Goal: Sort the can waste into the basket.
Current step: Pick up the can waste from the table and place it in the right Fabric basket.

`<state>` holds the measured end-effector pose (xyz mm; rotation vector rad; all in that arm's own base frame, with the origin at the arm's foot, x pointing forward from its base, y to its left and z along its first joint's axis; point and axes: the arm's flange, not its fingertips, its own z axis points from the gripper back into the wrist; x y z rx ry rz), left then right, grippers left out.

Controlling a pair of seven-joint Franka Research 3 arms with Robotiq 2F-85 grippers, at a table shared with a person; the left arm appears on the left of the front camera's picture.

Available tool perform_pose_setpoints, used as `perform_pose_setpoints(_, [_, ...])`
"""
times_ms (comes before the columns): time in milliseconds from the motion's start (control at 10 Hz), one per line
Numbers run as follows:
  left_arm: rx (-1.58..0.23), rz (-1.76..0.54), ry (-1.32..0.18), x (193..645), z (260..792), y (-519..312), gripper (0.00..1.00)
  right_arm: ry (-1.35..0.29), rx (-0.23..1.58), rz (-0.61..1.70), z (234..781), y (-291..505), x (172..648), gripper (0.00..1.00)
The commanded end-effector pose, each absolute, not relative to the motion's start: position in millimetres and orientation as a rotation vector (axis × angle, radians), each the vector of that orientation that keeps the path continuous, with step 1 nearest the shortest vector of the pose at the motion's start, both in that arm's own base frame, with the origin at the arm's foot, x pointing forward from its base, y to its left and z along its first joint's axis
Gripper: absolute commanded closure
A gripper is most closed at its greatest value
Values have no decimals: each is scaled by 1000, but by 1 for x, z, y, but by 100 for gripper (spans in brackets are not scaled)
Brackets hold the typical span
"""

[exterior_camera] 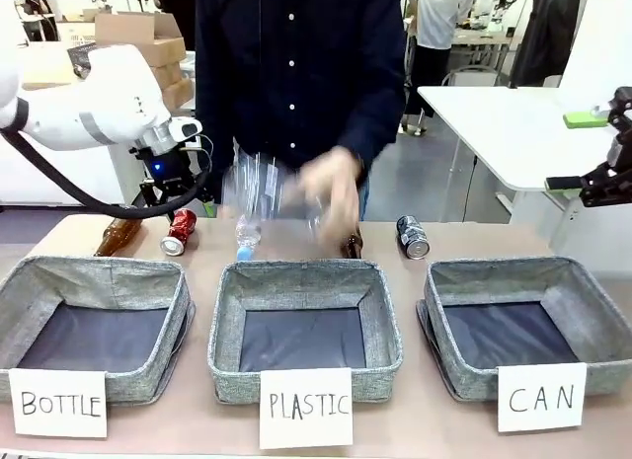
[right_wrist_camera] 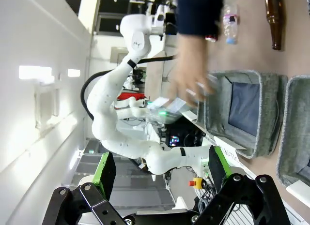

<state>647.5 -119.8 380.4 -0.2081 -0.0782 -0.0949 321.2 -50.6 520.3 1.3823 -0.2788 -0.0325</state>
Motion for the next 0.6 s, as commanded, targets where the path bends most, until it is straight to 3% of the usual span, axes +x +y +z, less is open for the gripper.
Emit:
perform_pose_setpoints(0, [-192, -79, -127, 655, 371, -106, 0, -305, 1405, -8, 521, -50, 324, 0])
perform_pose_setpoints(500, [-165, -81, -221, 667, 333, -92, 0, -305, 1405, -8, 521, -50, 324, 0])
